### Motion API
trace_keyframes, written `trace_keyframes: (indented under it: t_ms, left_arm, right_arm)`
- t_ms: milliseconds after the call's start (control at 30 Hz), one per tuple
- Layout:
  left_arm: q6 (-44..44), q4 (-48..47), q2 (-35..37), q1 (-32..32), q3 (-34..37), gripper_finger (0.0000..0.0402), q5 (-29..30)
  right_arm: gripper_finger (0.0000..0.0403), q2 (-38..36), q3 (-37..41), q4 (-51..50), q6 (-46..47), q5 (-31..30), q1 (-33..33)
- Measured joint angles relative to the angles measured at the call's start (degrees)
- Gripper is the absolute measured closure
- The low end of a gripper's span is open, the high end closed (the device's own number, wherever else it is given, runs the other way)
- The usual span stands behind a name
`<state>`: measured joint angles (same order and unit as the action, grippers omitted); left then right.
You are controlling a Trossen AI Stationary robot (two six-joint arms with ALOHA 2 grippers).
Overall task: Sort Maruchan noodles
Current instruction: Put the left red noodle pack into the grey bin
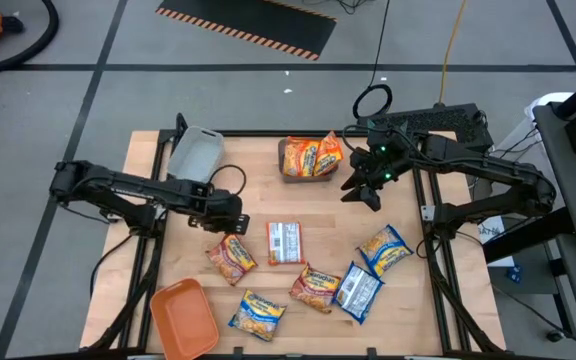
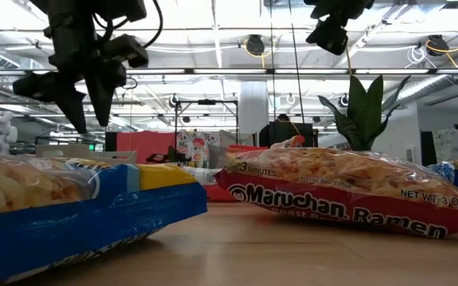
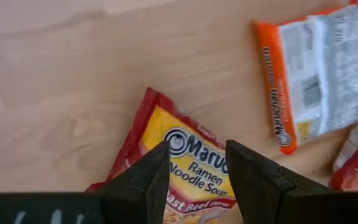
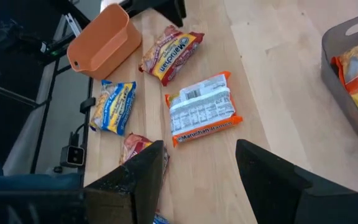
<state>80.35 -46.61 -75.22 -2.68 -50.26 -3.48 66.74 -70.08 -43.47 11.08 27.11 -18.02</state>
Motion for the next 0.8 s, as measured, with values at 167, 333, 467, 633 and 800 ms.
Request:
trace_keyframes:
  t_ms: [167, 333, 467, 633, 800]
  left_arm:
    - [2.8, 0.1, -3.8, 0.0, 0.0, 0.0186, -1.1]
    - [2.8, -0.3, -7.9, 0.0, 0.0, 0.0109, -2.5]
    - [3.4, 2.1, -9.6, 0.0, 0.0, 0.0076, 0.0]
    - [2.4, 2.7, -11.5, 1.5, 0.0, 0.0071, 0.1]
    - [-3.5, 4.3, -13.0, 3.7, 0.0, 0.0071, -0.9]
  right_arm:
    - [0.0209, 0.0, 0.0, 1.2, 0.0, -0.5, 0.0]
    - [0.0209, 0.0, 0.0, 3.4, 0.3, -3.2, 0.0]
    - [0.0209, 0.0, 0.0, 5.0, 3.2, -4.5, 0.0]
    - [0.0209, 0.0, 0.0, 7.3, 5.8, -5.8, 0.0]
    - [0.0209, 0.1, 0.0, 8.4, 6.5, -12.2, 0.0]
